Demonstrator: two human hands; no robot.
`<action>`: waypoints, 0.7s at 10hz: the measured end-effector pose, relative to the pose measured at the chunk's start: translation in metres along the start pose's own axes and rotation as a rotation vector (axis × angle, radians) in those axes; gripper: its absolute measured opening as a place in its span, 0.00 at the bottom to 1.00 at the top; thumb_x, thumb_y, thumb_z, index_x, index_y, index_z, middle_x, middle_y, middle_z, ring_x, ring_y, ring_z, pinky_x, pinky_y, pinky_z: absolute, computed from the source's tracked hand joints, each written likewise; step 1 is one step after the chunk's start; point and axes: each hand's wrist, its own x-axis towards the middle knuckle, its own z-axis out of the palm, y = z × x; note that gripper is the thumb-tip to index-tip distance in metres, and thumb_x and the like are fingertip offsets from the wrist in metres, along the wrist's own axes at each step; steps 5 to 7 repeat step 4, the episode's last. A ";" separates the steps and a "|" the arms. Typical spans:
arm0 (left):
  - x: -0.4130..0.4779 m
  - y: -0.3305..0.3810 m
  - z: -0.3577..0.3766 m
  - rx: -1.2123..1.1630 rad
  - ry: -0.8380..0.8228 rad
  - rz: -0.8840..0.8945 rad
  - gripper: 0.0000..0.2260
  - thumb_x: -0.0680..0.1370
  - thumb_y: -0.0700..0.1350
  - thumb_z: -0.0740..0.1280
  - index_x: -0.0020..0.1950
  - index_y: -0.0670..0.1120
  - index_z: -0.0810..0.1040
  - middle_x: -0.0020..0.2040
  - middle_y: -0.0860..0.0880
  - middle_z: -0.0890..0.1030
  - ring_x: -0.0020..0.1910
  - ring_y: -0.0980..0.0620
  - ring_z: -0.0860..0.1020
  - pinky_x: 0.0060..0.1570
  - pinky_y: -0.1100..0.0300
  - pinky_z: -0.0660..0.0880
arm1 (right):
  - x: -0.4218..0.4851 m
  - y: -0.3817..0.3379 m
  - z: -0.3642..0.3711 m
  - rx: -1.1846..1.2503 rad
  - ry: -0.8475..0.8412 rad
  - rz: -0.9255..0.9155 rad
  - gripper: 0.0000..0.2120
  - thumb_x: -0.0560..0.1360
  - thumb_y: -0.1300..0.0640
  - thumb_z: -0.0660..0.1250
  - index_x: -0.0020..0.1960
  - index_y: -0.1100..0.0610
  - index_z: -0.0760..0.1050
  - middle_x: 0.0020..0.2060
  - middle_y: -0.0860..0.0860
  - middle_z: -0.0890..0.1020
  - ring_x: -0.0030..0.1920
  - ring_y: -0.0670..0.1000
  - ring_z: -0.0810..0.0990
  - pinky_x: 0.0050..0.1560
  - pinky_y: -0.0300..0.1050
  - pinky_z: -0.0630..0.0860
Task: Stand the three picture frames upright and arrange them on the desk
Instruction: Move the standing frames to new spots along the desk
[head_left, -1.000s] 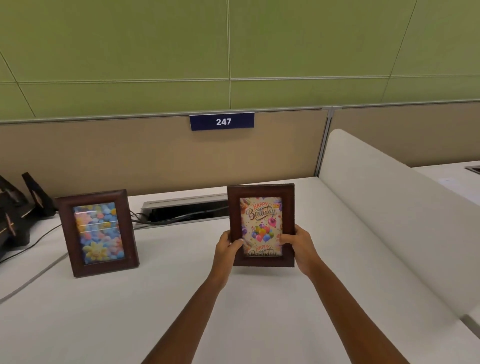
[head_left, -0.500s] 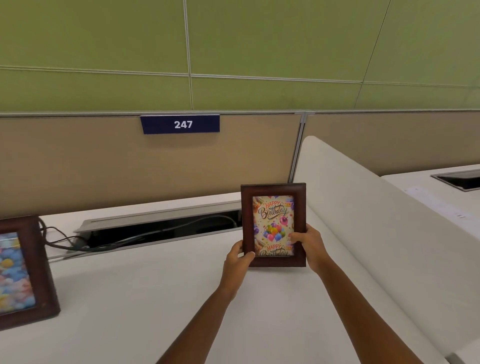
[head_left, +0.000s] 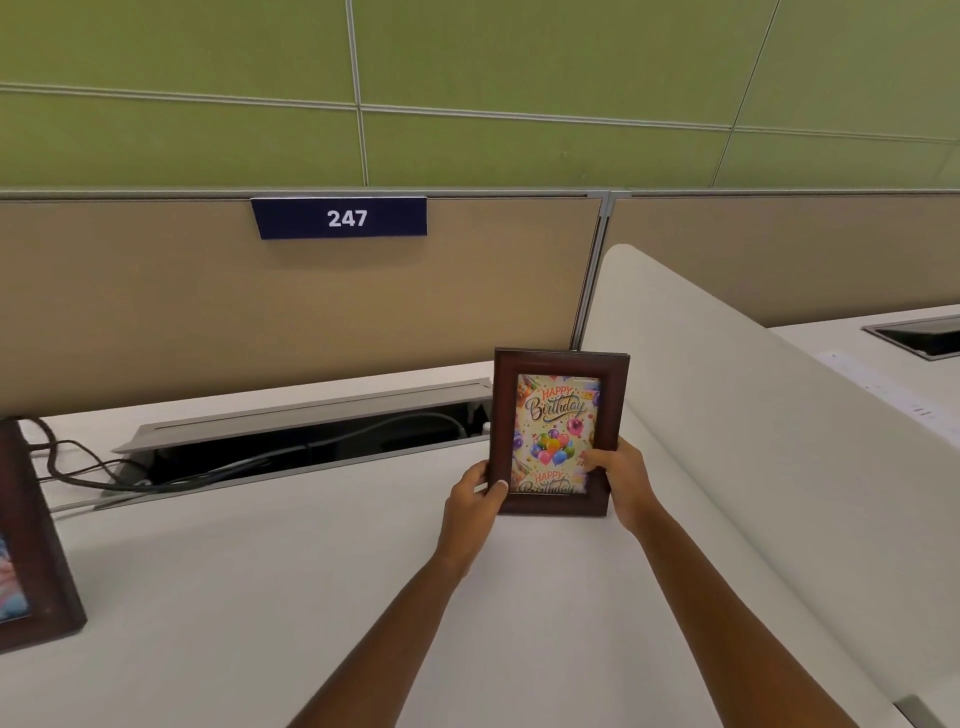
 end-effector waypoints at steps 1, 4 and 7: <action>-0.002 -0.002 0.001 0.024 -0.022 -0.003 0.17 0.79 0.42 0.58 0.68 0.42 0.66 0.65 0.42 0.74 0.62 0.47 0.73 0.61 0.54 0.72 | -0.003 0.000 0.000 -0.024 0.000 -0.027 0.17 0.71 0.71 0.61 0.58 0.61 0.70 0.52 0.56 0.79 0.47 0.56 0.79 0.37 0.42 0.79; -0.036 -0.052 -0.010 0.497 0.169 0.063 0.22 0.80 0.43 0.56 0.73 0.42 0.55 0.76 0.45 0.56 0.75 0.49 0.53 0.72 0.60 0.54 | -0.038 0.038 -0.012 -0.152 0.162 -0.080 0.31 0.71 0.70 0.65 0.71 0.60 0.58 0.71 0.59 0.65 0.70 0.59 0.65 0.67 0.57 0.67; -0.036 -0.052 -0.010 0.497 0.169 0.063 0.22 0.80 0.43 0.56 0.73 0.42 0.55 0.76 0.45 0.56 0.75 0.49 0.53 0.72 0.60 0.54 | -0.038 0.038 -0.012 -0.152 0.162 -0.080 0.31 0.71 0.70 0.65 0.71 0.60 0.58 0.71 0.59 0.65 0.70 0.59 0.65 0.67 0.57 0.67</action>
